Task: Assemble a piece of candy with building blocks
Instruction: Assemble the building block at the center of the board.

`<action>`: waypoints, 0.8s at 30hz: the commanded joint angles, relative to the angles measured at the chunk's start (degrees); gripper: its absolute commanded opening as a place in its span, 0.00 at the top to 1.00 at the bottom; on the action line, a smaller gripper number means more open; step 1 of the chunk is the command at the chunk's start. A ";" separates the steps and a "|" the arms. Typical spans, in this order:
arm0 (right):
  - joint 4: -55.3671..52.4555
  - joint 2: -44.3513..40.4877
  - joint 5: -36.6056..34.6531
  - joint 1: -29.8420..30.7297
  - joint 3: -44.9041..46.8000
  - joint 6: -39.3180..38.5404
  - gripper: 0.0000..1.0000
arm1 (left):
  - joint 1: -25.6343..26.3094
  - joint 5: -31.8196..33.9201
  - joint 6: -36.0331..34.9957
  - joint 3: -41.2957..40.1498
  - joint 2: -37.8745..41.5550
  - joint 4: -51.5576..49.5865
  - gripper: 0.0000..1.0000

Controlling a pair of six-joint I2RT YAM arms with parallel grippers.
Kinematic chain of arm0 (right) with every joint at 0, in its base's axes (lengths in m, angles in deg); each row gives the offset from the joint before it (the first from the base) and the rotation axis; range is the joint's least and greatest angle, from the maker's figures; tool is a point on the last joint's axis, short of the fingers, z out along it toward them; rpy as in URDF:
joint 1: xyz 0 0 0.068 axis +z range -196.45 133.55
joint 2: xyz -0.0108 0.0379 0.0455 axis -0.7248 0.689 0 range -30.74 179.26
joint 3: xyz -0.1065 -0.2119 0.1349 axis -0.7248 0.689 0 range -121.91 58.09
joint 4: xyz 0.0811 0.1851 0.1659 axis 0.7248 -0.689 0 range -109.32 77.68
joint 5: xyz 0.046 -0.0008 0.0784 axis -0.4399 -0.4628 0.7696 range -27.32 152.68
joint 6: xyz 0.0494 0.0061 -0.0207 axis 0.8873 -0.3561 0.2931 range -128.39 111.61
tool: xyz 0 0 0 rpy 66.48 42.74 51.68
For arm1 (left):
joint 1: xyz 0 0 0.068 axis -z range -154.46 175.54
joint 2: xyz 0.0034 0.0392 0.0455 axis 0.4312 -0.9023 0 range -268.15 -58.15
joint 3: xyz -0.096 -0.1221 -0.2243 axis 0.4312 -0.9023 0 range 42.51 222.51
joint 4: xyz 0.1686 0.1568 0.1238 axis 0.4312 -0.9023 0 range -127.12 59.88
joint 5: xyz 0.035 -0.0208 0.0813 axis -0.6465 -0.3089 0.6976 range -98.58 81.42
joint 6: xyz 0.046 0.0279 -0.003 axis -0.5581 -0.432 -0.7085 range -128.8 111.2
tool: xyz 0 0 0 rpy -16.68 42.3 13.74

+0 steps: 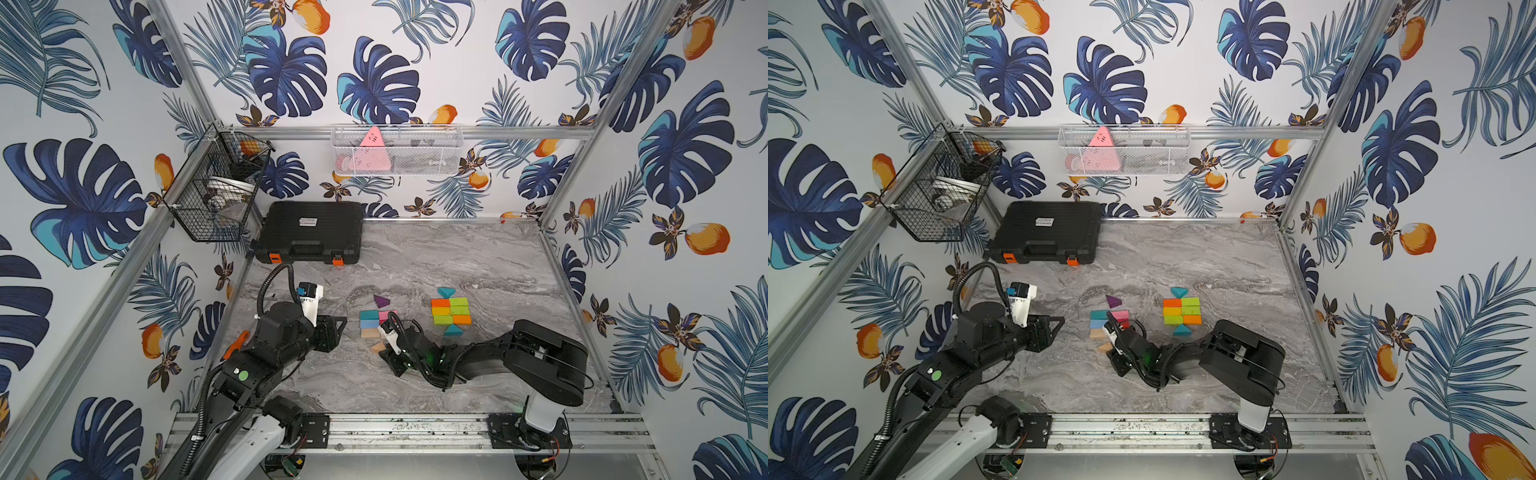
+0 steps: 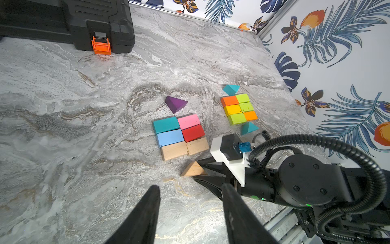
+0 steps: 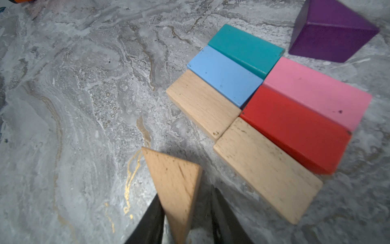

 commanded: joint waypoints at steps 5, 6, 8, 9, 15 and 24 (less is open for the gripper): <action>-9.17 -1.74 0.76 -0.07 1.64 0.36 0.58 | -0.05 -0.31 -0.87 0.00 0.11 1.88 0.47; -9.25 -2.46 1.08 -0.07 1.86 0.38 0.57 | -0.05 -0.32 -0.87 0.04 0.11 1.86 0.47; -10.44 -3.76 2.36 -0.06 1.66 -0.04 0.54 | -0.05 -0.31 -0.87 0.00 0.09 1.84 0.47; -11.25 -4.58 3.06 -0.07 1.61 -0.34 0.53 | -0.05 -0.32 -0.87 0.00 0.11 1.89 0.47; -16.62 -13.06 6.36 -0.16 1.73 -3.29 0.45 | -0.05 -0.36 -0.92 0.01 0.16 1.86 0.47; -25.23 -24.77 12.21 -7.92 0.03 -8.16 0.42 | -0.05 -0.40 -0.81 -0.06 0.36 1.91 0.47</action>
